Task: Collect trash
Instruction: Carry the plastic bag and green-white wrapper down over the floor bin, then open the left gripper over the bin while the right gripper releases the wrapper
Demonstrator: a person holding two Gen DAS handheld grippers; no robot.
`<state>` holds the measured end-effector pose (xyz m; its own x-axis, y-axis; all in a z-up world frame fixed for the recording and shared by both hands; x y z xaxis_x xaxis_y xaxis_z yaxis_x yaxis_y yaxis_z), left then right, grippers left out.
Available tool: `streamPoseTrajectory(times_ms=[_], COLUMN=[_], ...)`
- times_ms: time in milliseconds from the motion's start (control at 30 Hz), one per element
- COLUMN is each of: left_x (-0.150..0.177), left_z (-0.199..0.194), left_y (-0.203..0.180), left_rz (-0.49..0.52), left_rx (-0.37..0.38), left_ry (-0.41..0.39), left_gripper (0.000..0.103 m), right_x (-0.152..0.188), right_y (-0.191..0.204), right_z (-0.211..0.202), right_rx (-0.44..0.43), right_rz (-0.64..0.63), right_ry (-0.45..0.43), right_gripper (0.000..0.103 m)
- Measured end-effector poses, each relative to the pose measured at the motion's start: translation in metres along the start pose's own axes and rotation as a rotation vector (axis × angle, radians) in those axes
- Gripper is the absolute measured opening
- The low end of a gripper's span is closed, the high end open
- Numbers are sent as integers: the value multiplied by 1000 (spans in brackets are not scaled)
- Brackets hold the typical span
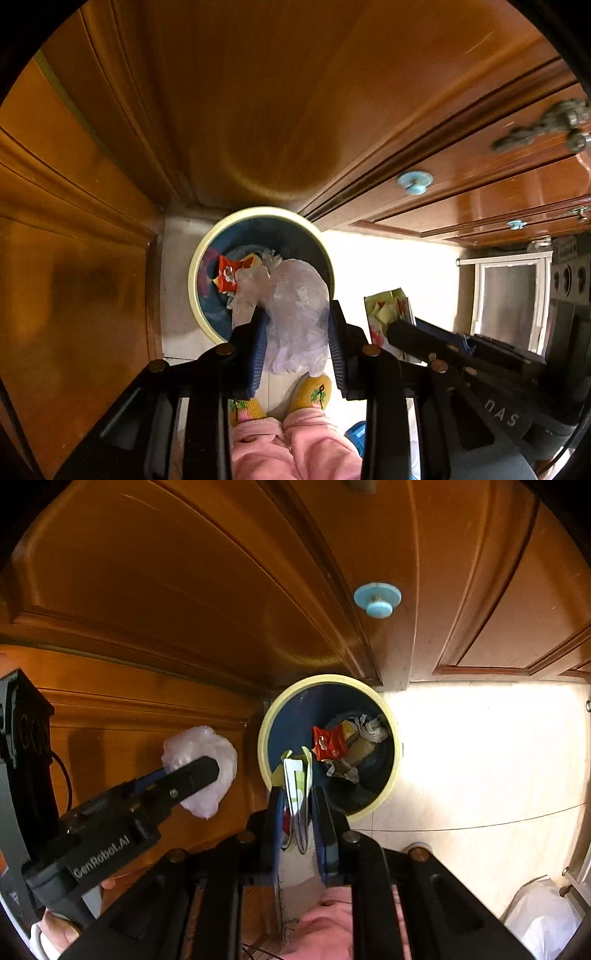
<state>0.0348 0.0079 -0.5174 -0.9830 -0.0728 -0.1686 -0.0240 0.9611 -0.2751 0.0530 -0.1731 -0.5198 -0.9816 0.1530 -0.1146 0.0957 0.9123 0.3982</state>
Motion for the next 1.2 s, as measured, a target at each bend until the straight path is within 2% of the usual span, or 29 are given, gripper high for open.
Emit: streamPoseTrajectory(times_ms=[67, 200, 333, 433, 800, 1000, 1200], left_x=[3, 5, 5, 3, 4, 2, -4], left_z=[11, 22, 26, 26, 7, -10, -34], left_y=[-2, 1, 5, 11, 26, 33, 29], left_rz=[4, 5, 15, 0, -35, -51, -50], left_rx=[-7, -21, -41, -48, -89, -97, -94], left_ry=[18, 44, 41, 40, 8, -13, -32], left_gripper=[30, 38, 65, 78, 82, 85, 85], right_x=[-3, -4, -5, -7, -7, -5, -6], right_y=[-3, -9, -10, -13, -10, -4, 4], right_z=[8, 16, 13, 13, 10, 3, -15], right_rx=[17, 22, 18, 16, -48, -94, -105], right_rz=[2, 23, 22, 24, 20, 12, 18], right_ry=[5, 16, 3, -5, -14, -27, -32], right_gripper=[30, 35, 37, 40, 48, 60, 60])
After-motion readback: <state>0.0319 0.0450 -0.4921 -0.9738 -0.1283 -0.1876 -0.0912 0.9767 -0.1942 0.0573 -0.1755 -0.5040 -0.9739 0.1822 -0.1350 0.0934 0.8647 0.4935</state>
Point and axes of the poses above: each gripper's, at about its wrist camera, not at the fingertips, and z roughly the way its jaws point, y to its left, x to its underside, the point moved 1 cm from there along z, roughly the way its jaws point, and after that the axes turned 5 degrees about -y, right-handed, at the moved point
